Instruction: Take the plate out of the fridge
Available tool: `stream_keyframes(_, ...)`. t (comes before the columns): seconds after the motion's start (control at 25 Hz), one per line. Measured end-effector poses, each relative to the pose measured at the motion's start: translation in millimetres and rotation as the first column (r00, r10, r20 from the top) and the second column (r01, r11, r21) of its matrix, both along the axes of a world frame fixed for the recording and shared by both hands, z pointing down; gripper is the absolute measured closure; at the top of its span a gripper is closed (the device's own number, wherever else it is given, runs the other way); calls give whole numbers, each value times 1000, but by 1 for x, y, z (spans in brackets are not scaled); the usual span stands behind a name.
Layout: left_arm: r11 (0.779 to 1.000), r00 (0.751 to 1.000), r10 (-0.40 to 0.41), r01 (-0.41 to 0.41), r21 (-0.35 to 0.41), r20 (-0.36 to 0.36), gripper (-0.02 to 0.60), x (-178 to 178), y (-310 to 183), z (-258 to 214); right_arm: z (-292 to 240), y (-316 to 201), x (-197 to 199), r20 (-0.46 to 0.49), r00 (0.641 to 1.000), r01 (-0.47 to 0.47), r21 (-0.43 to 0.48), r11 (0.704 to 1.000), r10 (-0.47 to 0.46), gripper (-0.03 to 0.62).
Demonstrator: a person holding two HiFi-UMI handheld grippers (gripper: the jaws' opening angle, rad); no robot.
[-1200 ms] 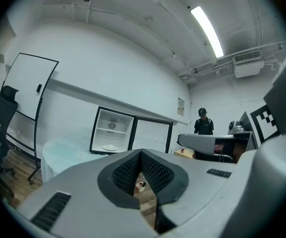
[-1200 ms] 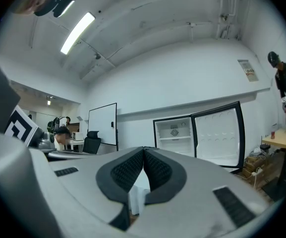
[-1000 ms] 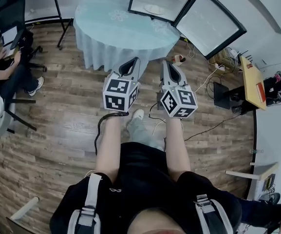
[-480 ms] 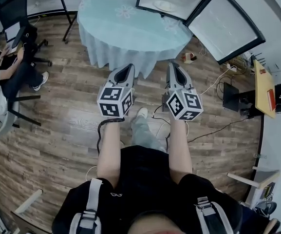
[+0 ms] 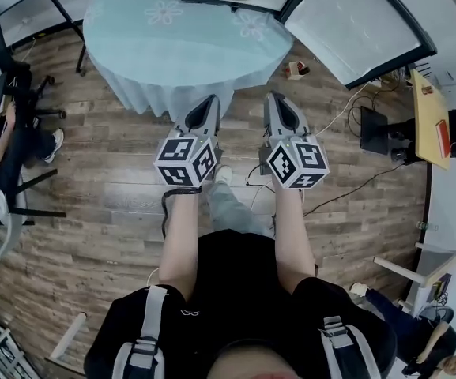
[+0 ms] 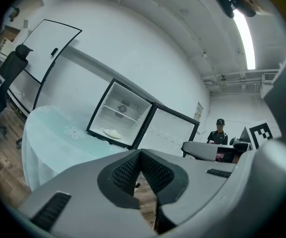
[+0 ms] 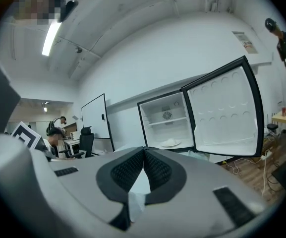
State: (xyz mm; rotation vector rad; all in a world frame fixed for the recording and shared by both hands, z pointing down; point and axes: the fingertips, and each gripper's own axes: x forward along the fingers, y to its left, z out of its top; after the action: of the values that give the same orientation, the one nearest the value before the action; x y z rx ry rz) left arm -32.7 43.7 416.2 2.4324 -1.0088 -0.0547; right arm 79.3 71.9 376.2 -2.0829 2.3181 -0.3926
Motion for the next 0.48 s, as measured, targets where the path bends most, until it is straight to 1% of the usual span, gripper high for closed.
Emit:
stream_keyframes(0.08, 1000, 1000, -12, 12, -6, 5, 588, 12, -16, -1, -2, -13, 16, 14, 1000, 2, 8, 1000, -3, 588)
stream_keyframes(0.2, 1000, 1000, -7, 7, 2, -2, 588, 35, -36, -9, -7, -34, 41, 44, 999, 4, 23, 1000, -5, 588)
stream_keyframes(0.36, 1000, 1000, -17, 17, 24, -9, 588, 62, -62, -27, -24, -64, 57, 54, 997, 48, 66, 997, -52, 588)
stream_keyframes(0.48, 999, 999, -24, 25, 31, -29, 588, 80, -78, -41, -40, -81, 73, 75, 995, 58, 106, 993, -66, 588)
